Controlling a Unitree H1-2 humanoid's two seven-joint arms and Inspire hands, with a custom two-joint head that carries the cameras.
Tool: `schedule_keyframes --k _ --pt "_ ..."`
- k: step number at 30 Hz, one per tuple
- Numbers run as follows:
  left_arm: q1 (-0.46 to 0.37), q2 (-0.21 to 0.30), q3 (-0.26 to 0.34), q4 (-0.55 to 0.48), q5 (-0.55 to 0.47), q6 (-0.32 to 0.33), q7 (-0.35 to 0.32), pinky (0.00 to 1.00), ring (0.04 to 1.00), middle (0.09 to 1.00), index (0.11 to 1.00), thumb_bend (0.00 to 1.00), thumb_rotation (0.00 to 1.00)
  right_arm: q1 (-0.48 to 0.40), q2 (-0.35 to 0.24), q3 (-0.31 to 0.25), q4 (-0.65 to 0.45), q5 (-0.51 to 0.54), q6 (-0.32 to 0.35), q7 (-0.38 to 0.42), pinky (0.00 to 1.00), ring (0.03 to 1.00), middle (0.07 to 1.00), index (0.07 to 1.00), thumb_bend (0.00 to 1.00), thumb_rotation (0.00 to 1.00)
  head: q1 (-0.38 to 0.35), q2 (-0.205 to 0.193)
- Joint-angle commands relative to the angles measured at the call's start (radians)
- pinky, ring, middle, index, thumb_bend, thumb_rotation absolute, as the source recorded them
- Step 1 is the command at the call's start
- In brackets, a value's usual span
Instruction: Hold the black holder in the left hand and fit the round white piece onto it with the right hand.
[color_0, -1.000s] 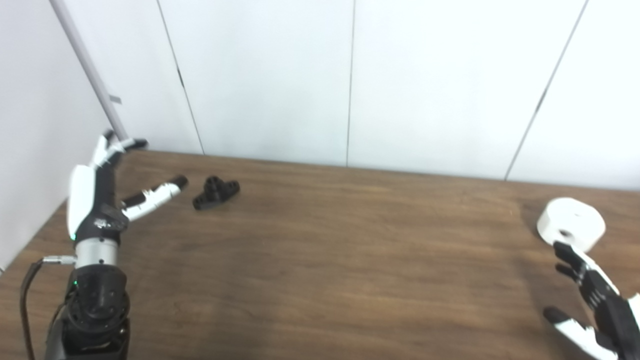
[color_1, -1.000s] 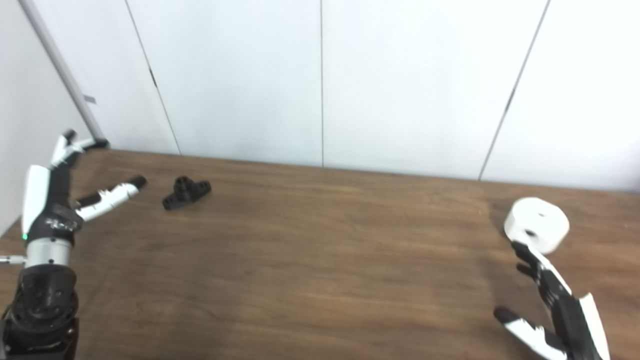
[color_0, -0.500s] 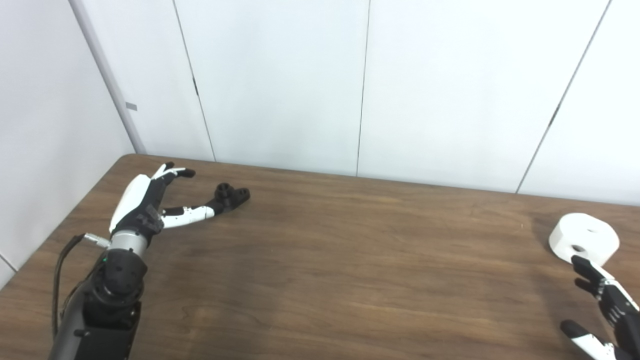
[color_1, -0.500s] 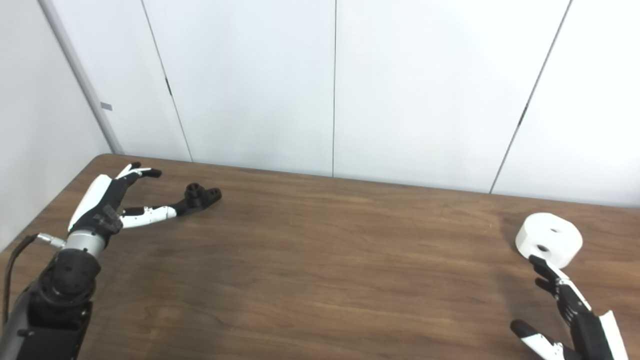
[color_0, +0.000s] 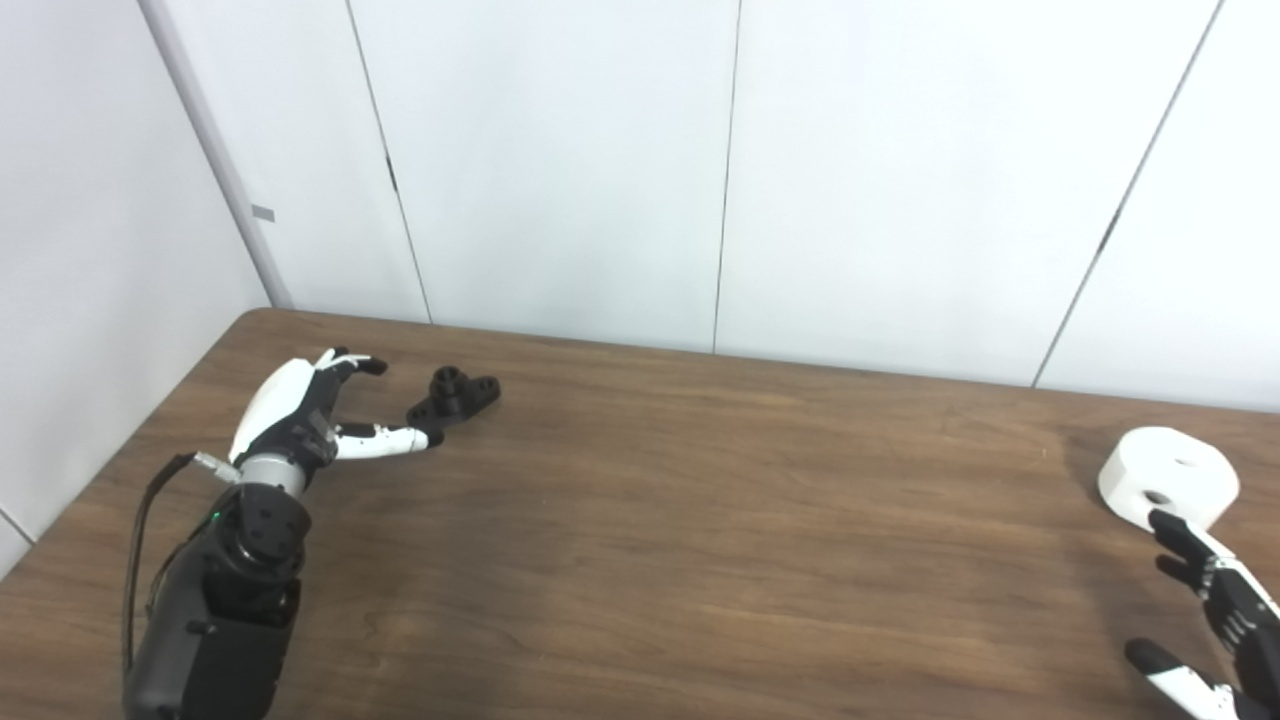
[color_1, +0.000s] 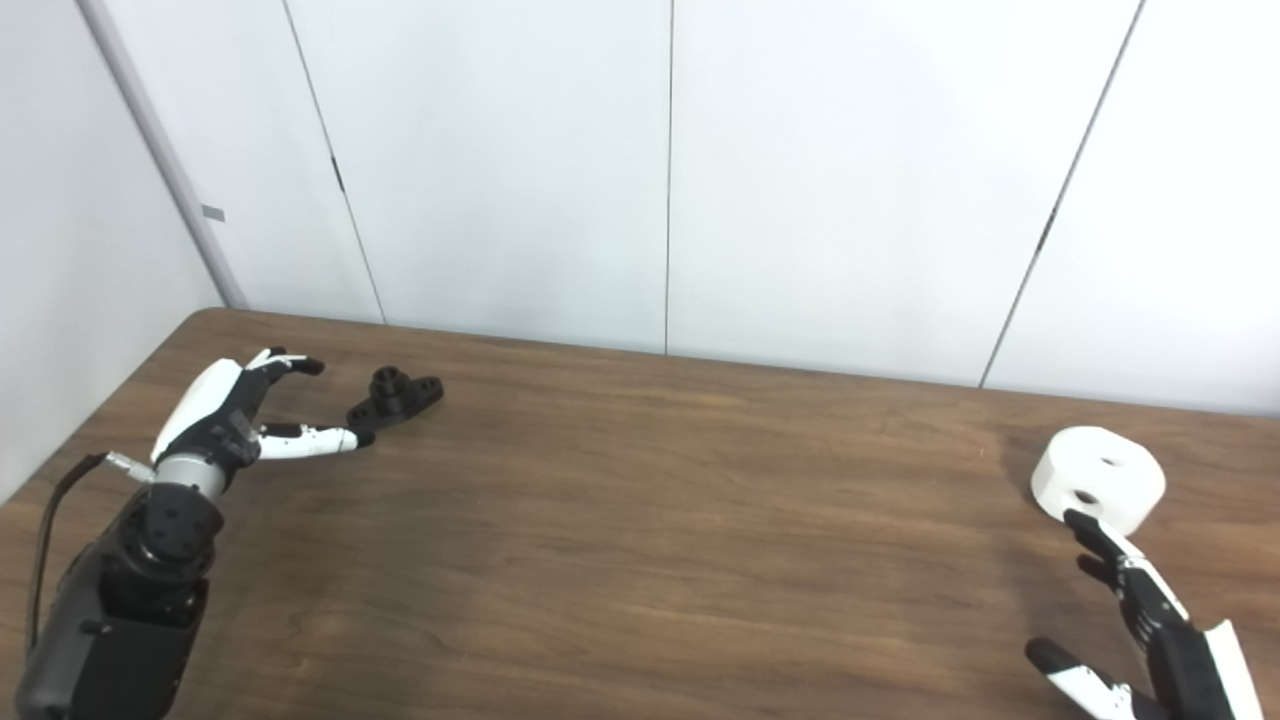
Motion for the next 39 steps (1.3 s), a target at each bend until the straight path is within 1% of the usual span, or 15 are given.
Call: schedule_keyframes --k 1,11,14,19,23,28,30,34,36,39 --pt "-0.047 0.035 0.005 0.011 0.013 -0.005 0.053 1.00 1.000 1.000 0.849 1.00 0.34 0.043 0.015 0.012 0.085 -0.004 -0.040 -0.005 0.85 0.895 0.886 0.852 0.65 0.61 0.003 -0.002" --pt "-0.074 0.037 -0.023 0.126 0.030 -0.004 0.110 1.00 1.000 1.000 0.860 1.00 0.32 0.045 0.007 0.012 0.087 -0.005 -0.040 -0.011 0.86 0.892 0.878 0.844 0.65 0.60 0.006 -0.001" --pt "-0.083 0.037 -0.017 0.154 0.030 -0.004 0.115 1.00 1.000 1.000 0.861 1.00 0.31 0.050 0.007 0.013 0.080 -0.002 -0.040 -0.009 0.85 0.890 0.879 0.848 0.64 0.59 0.008 0.001" --pt "-0.095 0.056 -0.029 0.202 0.035 -0.004 0.115 1.00 1.000 1.000 0.861 1.00 0.32 0.053 0.007 0.013 0.074 -0.004 -0.040 -0.010 0.85 0.893 0.881 0.850 0.63 0.59 0.009 0.000" --pt "-0.105 0.057 -0.051 0.233 0.042 -0.004 0.124 1.00 1.000 1.000 0.857 1.00 0.33 0.055 0.005 0.012 0.074 -0.006 -0.040 -0.016 0.85 0.890 0.876 0.846 0.65 0.60 0.004 -0.001" --pt "-0.125 0.066 -0.098 0.289 0.046 -0.005 0.136 1.00 1.000 1.000 0.844 1.00 0.34 0.062 0.001 0.012 0.069 -0.004 -0.040 -0.016 0.85 0.888 0.879 0.849 0.64 0.61 -0.003 0.001" --pt "-0.133 0.067 -0.114 0.306 0.054 -0.004 0.131 1.00 1.000 1.000 0.842 1.00 0.35 0.065 0.003 0.011 0.066 0.001 -0.040 -0.013 0.85 0.890 0.880 0.848 0.66 0.61 -0.005 0.001" --pt "-0.145 0.055 -0.121 0.324 0.092 -0.004 0.101 1.00 1.000 1.000 0.849 1.00 0.35 0.070 0.005 0.010 0.061 0.000 -0.040 -0.012 0.85 0.891 0.881 0.848 0.66 0.61 -0.011 0.002" --pt "-0.152 0.049 -0.122 0.334 0.106 -0.004 0.088 1.00 1.000 1.000 0.844 1.00 0.33 0.073 0.006 0.009 0.058 0.004 -0.040 -0.010 0.85 0.894 0.884 0.850 0.66 0.60 -0.014 0.003" --pt "-0.161 0.043 -0.129 0.343 0.111 -0.004 0.074 1.00 1.000 1.000 0.841 1.00 0.32 0.075 0.004 0.012 0.056 0.005 -0.040 -0.009 0.85 0.895 0.883 0.850 0.66 0.60 -0.017 0.005"
